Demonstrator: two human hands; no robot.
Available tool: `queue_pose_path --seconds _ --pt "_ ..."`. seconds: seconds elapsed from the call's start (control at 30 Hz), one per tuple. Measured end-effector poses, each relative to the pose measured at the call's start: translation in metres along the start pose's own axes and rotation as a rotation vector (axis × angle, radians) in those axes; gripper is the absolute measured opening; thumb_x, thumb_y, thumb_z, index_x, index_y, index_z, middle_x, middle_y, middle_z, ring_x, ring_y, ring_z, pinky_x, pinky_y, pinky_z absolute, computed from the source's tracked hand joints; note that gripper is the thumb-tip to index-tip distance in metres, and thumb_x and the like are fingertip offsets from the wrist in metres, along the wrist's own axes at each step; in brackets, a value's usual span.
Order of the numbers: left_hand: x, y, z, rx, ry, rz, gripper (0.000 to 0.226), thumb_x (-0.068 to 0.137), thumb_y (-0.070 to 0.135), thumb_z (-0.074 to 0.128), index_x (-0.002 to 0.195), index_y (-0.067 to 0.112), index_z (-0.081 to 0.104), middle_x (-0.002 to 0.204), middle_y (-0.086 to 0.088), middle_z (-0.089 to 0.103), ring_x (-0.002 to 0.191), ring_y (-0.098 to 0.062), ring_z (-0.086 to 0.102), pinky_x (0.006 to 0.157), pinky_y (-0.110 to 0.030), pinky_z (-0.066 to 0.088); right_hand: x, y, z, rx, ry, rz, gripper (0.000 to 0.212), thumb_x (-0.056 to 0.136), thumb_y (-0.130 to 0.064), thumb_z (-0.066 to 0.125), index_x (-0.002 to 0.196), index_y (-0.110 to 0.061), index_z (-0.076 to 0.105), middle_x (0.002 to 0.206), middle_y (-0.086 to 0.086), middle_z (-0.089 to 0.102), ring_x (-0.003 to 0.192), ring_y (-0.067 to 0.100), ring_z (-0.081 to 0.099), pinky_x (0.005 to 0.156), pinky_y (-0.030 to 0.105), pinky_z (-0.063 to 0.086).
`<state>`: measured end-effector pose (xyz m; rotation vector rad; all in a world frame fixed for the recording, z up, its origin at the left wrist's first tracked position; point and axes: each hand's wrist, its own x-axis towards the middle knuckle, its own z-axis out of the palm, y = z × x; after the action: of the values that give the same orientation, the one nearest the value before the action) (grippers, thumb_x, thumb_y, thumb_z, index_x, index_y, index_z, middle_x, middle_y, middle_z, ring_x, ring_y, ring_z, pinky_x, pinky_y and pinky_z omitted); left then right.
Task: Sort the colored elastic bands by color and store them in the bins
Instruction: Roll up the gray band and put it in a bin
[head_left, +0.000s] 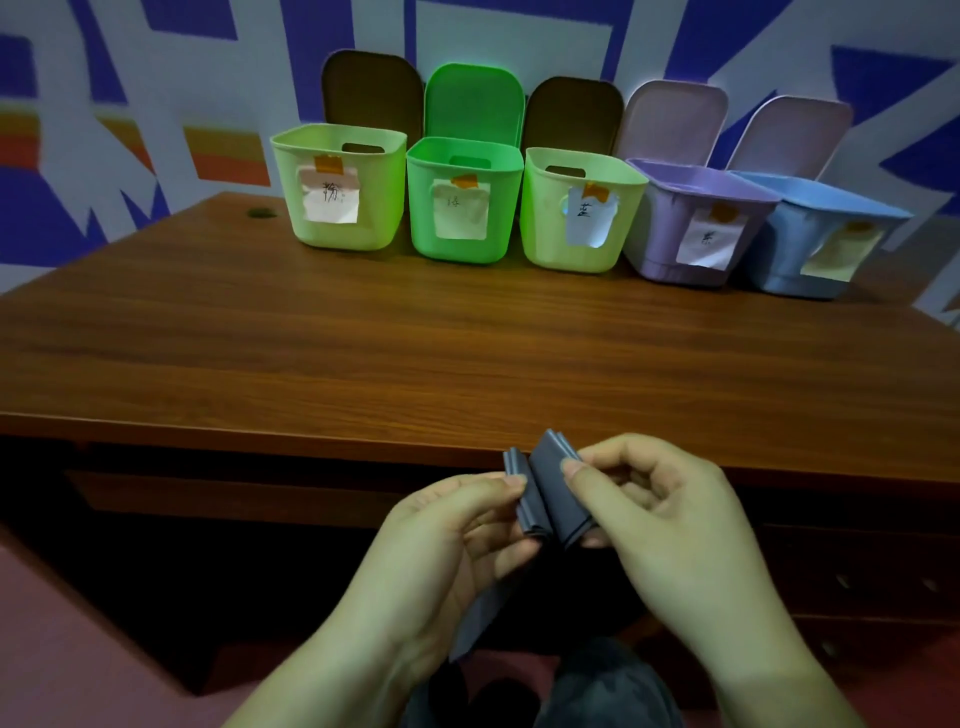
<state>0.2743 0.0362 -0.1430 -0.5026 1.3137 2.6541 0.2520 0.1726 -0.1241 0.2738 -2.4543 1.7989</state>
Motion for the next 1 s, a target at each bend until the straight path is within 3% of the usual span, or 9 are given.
queue_pose_path --seconds 0.1,0.23,0.43,0.63,0.8,1.0 --pt "0.000 0.001 0.005 0.010 -0.017 0.016 0.038 0.057 0.016 0.065 0.092 0.000 0.068 0.071 -0.010 0.066 0.057 -0.012 0.061 0.050 -0.018 0.052 -0.002 -0.004 0.005 0.026 -0.036 0.003 0.011 0.081 -0.018 0.068 0.071 -0.021 0.070 0.069 0.003 0.071 0.061 0.021 0.068 0.059 0.036 0.055" --pt "-0.003 0.006 0.010 0.006 -0.021 0.054 0.024 0.059 0.014 0.064 0.081 0.004 0.063 0.053 -0.002 0.061 0.045 -0.006 0.057 0.049 -0.017 0.051 0.000 -0.011 0.003 0.007 -0.004 -0.035 0.012 0.079 -0.020 0.069 0.072 -0.029 0.070 0.066 -0.003 0.070 0.057 0.014 0.066 0.058 0.033 0.056" --pt "-0.007 0.007 0.010 0.008 -0.012 0.080 0.005 0.068 0.007 0.066 0.068 0.009 0.062 0.066 -0.010 0.068 0.052 -0.010 0.061 0.048 -0.018 0.052 -0.007 -0.014 0.005 -0.030 -0.021 -0.060 0.009 0.078 -0.021 0.070 0.072 -0.028 0.071 0.068 -0.004 0.071 0.058 0.011 0.066 0.059 0.033 0.058" --pt "-0.011 0.005 0.009 -0.001 -0.010 0.099 0.015 0.056 0.012 0.065 0.070 0.006 0.065 0.061 -0.007 0.067 0.048 -0.007 0.060 0.048 -0.017 0.052 -0.010 -0.016 0.005 0.082 -0.076 0.032 0.006 0.075 -0.020 0.072 0.070 -0.017 0.073 0.067 0.001 0.072 0.054 0.007 0.063 0.058 0.029 0.056" --pt "-0.010 0.001 0.005 0.001 -0.017 0.063 0.008 0.077 0.002 0.061 0.071 0.007 0.063 0.064 -0.007 0.067 0.052 -0.009 0.062 0.051 -0.018 0.053 -0.012 -0.014 0.004 0.104 -0.107 0.069 0.006 0.076 -0.010 0.074 0.072 -0.014 0.072 0.064 0.002 0.072 0.056 0.009 0.068 0.056 0.019 0.054" --pt "-0.008 0.002 0.004 -0.022 -0.003 0.062 0.009 0.082 0.004 0.059 0.074 0.008 0.059 0.059 -0.006 0.064 0.053 -0.010 0.060 0.049 -0.019 0.052 -0.005 -0.005 0.004 0.104 -0.030 0.072 0.013 0.078 -0.009 0.071 0.069 -0.019 0.073 0.063 0.005 0.071 0.057 0.016 0.067 0.055 0.025 0.052"
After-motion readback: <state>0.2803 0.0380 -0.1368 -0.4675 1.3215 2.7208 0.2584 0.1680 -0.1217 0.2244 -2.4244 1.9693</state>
